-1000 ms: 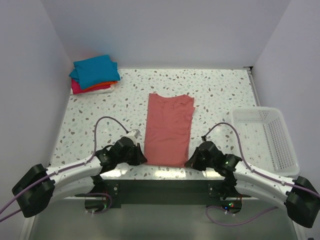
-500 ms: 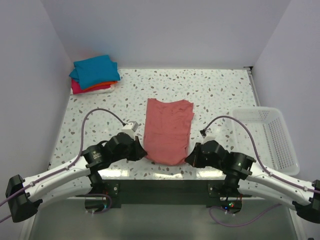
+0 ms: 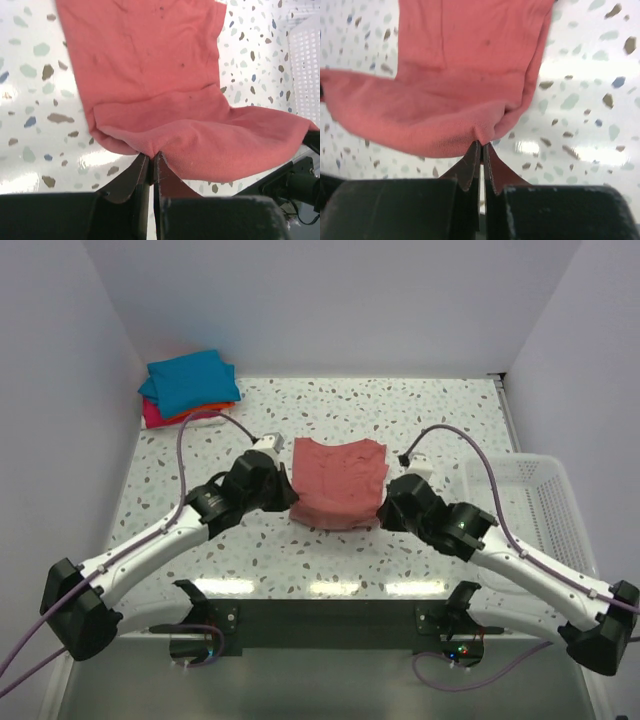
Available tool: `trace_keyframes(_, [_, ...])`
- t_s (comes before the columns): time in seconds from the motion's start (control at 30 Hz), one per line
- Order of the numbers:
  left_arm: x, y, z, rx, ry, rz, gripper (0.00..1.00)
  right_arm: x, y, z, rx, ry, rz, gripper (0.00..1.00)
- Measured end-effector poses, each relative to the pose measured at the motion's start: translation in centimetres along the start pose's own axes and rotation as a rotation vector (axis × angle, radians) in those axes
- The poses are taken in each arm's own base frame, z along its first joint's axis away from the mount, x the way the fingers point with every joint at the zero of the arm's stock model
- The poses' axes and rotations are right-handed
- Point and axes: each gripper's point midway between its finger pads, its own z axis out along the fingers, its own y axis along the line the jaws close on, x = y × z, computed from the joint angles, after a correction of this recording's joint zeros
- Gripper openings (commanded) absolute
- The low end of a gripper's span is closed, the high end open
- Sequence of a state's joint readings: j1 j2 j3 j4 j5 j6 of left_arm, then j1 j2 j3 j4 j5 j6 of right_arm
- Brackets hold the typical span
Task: Fold and stack the t-shirts
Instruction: Fold the tshirt
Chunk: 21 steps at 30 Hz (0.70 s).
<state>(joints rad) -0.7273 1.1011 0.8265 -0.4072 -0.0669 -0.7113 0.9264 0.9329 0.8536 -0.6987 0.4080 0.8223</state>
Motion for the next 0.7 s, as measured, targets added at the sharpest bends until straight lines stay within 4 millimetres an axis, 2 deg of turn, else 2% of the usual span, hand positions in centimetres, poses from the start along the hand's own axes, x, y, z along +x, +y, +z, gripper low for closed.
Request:
trace_keyframes(0.2, [-4.6, -0.9, 2.9, 0.014, -0.040, 0.010, 0.00, -5.2, -2.3, 4.1, 0.098, -0.009, 0.060, 0.00])
trace_keyframes(0.4, [-9.2, 0.8, 7.2, -0.025, -0.080, -0.022, 0.00, -11.0, -2.2, 8.3, 0.082, -0.014, 0.090, 0.00])
trace_keyframes(0.5, [-11.4, 2.0, 10.1, -0.042, -0.093, -0.039, 0.00, -13.7, -3.1, 11.4, 0.080, -0.015, 0.125, 0.00])
trace_keyframes(0.53, [-12.0, 2.3, 11.2, -0.039, -0.096, -0.046, 0.09, -14.2, -3.6, 12.6, 0.082, -0.010, 0.137, 0.00])
trace_keyframes(0.6, [-13.3, 3.2, 13.7, -0.032, -0.103, -0.065, 0.33, -15.0, -4.4, 14.8, 0.085, 0.009, 0.158, 0.14])
trace_keyframes(0.63, [-13.9, 3.8, 15.0, -0.030, -0.110, -0.069, 0.43, -15.3, -5.0, 16.1, 0.089, 0.020, 0.167, 0.26])
trace_keyframes(0.67, [-14.4, 4.5, 16.3, -0.030, -0.117, -0.075, 0.48, -15.5, -5.5, 17.5, 0.098, 0.033, 0.174, 0.55])
trace_keyframes(0.7, [-14.6, 5.2, 17.3, -0.033, -0.117, -0.082, 0.55, -15.9, -6.1, 18.9, 0.101, 0.044, 0.178, 0.62])
